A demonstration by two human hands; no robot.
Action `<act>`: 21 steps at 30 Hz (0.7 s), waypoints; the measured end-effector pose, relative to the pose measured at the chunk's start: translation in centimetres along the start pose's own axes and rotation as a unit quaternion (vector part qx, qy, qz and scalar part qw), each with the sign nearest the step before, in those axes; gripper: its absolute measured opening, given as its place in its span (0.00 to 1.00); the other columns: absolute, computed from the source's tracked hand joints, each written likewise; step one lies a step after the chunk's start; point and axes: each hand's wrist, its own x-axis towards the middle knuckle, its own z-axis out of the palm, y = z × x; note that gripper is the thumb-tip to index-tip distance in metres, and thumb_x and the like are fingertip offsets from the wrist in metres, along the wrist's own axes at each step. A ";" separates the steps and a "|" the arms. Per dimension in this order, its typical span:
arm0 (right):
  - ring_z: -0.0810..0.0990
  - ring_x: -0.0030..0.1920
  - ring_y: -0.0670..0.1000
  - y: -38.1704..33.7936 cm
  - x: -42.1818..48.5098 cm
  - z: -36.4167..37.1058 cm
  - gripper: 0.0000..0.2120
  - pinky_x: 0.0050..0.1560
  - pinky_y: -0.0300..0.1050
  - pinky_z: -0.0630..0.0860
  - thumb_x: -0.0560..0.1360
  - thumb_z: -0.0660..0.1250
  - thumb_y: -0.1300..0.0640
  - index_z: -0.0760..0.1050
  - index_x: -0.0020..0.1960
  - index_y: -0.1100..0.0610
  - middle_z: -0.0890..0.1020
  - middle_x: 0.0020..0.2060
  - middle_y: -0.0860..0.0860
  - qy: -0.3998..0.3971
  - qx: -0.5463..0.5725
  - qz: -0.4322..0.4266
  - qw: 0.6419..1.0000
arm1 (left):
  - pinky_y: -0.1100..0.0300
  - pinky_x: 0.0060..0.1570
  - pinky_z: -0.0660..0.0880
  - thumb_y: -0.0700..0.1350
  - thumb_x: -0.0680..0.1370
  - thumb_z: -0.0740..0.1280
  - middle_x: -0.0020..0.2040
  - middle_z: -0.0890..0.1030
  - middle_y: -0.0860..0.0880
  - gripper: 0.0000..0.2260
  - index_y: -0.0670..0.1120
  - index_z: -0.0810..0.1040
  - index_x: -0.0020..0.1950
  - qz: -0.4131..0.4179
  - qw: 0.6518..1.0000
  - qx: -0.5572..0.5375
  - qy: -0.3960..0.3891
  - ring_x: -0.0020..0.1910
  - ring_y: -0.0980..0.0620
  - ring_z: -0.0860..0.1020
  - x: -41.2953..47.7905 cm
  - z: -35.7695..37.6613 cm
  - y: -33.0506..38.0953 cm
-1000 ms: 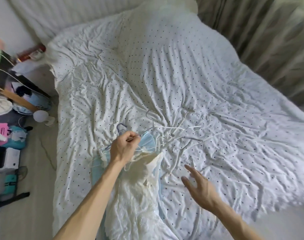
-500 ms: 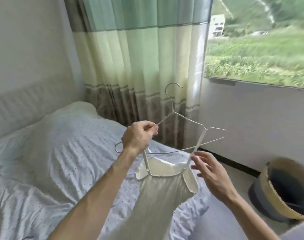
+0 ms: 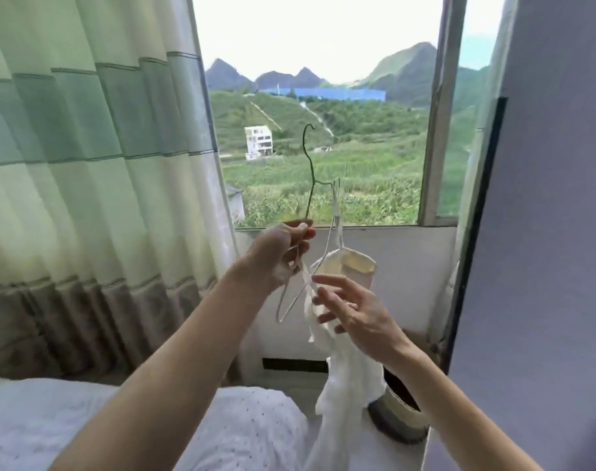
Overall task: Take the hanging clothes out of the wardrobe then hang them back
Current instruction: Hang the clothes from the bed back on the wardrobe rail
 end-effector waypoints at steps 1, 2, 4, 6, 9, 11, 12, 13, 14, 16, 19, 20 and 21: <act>0.86 0.43 0.50 -0.4 0.1 -0.5 0.20 0.40 0.43 0.78 0.74 0.64 0.38 0.77 0.62 0.45 0.85 0.50 0.51 0.011 0.007 -0.001 1.000 | 0.61 0.38 0.65 0.38 0.83 0.61 0.39 0.80 0.52 0.08 0.46 0.79 0.52 -0.002 0.999 -0.028 -0.023 0.30 0.58 0.74 0.4 1.0 0.2; 0.86 0.42 0.52 -0.7 0.1 -1.0 0.20 0.40 0.47 0.78 0.74 0.64 0.37 0.76 0.61 0.46 0.85 0.49 0.52 0.023 0.011 0.000 1.000 | 0.63 0.38 0.67 0.37 0.82 0.61 0.39 0.81 0.51 0.08 0.46 0.79 0.53 -0.007 0.998 -0.049 -0.046 0.29 0.59 0.76 0.9 1.8 0.3; 0.86 0.41 0.53 -1.5 0.0 -2.1 0.19 0.39 0.49 0.79 0.75 0.64 0.39 0.76 0.61 0.49 0.85 0.48 0.53 0.040 0.002 0.009 0.999 | 0.65 0.38 0.71 0.36 0.82 0.62 0.40 0.83 0.52 0.08 0.46 0.79 0.53 -0.020 0.993 -0.068 -0.092 0.32 0.59 0.79 1.9 3.3 0.0; 0.86 0.39 0.54 -2.2 -0.3 -3.3 0.21 0.38 0.48 0.80 0.74 0.65 0.41 0.76 0.61 0.52 0.85 0.47 0.53 0.053 -0.027 0.018 0.998 | 0.65 0.40 0.72 0.36 0.81 0.64 0.41 0.84 0.52 0.08 0.46 0.79 0.54 -0.030 0.989 -0.069 -0.131 0.39 0.56 0.80 3.0 4.5 -0.8; 0.84 0.35 0.51 -2.7 -0.9 -5.0 0.16 0.37 0.45 0.81 0.75 0.68 0.43 0.79 0.56 0.52 0.86 0.43 0.51 0.084 -0.113 0.017 0.990 | 0.64 0.38 0.70 0.38 0.79 0.68 0.47 0.85 0.53 0.11 0.45 0.78 0.61 -0.022 0.986 -0.048 -0.157 0.41 0.56 0.81 4.6 6.0 -2.0; 0.83 0.33 0.46 -2.6 -0.9 -5.9 0.11 0.39 0.45 0.81 0.79 0.67 0.44 0.80 0.53 0.49 0.86 0.37 0.46 0.129 -0.211 0.035 0.968 | 0.61 0.40 0.68 0.41 0.77 0.71 0.48 0.85 0.53 0.14 0.47 0.78 0.62 -0.009 0.986 -0.019 -0.165 0.42 0.56 0.82 5.7 6.9 -2.4; 0.83 0.34 0.44 -2.4 -0.9 -6.3 0.12 0.39 0.45 0.81 0.80 0.64 0.42 0.80 0.52 0.48 0.85 0.35 0.44 0.162 -0.275 0.051 0.946 | 0.60 0.41 0.68 0.42 0.77 0.72 0.47 0.86 0.54 0.14 0.47 0.77 0.61 -0.004 0.986 -0.006 -0.167 0.42 0.56 0.82 6.2 7.3 -2.4; 0.82 0.35 0.44 -2.2 -0.8 -6.7 0.14 0.40 0.45 0.80 0.81 0.60 0.41 0.79 0.50 0.47 0.85 0.35 0.44 0.197 -0.333 0.065 0.920 | 0.59 0.41 0.67 0.42 0.76 0.73 0.45 0.86 0.55 0.14 0.48 0.77 0.60 0.001 0.985 0.006 -0.171 0.42 0.56 0.82 6.7 7.8 -2.4; 0.82 0.39 0.46 -2.1 -0.7 -7.0 0.16 0.42 0.47 0.80 0.81 0.57 0.41 0.79 0.49 0.48 0.84 0.36 0.45 0.231 -0.377 0.080 0.893 | 0.59 0.41 0.67 0.42 0.75 0.74 0.44 0.86 0.55 0.13 0.48 0.77 0.59 0.007 0.985 0.018 -0.174 0.42 0.56 0.82 7.2 8.3 -2.4; 0.79 0.44 0.52 -2.2 -0.5 -7.5 0.15 0.44 0.50 0.77 0.82 0.54 0.45 0.76 0.48 0.50 0.82 0.39 0.49 0.279 -0.413 0.113 0.860 | 0.58 0.41 0.68 0.43 0.74 0.75 0.43 0.85 0.53 0.13 0.49 0.77 0.55 0.022 0.983 0.044 -0.175 0.41 0.55 0.82 7.8 9.3 -2.3; 0.77 0.41 0.55 -2.3 0.5 -8.0 0.12 0.40 0.49 0.70 0.83 0.53 0.49 0.70 0.45 0.50 0.79 0.37 0.50 0.311 -0.404 0.142 0.848 | 0.59 0.40 0.68 0.43 0.73 0.76 0.40 0.84 0.53 0.12 0.49 0.77 0.53 0.027 0.982 0.058 -0.179 0.40 0.56 0.81 8.3 10.9 -2.6; 0.77 0.40 0.54 -2.3 0.9 -8.1 0.11 0.38 0.48 0.69 0.83 0.54 0.49 0.70 0.45 0.51 0.78 0.36 0.49 0.326 -0.407 0.141 0.842 | 0.59 0.39 0.68 0.43 0.73 0.76 0.39 0.84 0.54 0.12 0.48 0.77 0.52 0.025 0.981 0.056 -0.183 0.40 0.56 0.81 8.5 11.4 -2.7; 0.77 0.40 0.55 -2.3 1.3 -8.3 0.11 0.37 0.47 0.69 0.83 0.55 0.49 0.70 0.45 0.51 0.78 0.36 0.49 0.344 -0.412 0.138 0.833 | 0.59 0.39 0.68 0.43 0.73 0.76 0.37 0.84 0.54 0.12 0.48 0.77 0.52 0.022 0.981 0.051 -0.186 0.39 0.55 0.81 8.7 11.8 -2.8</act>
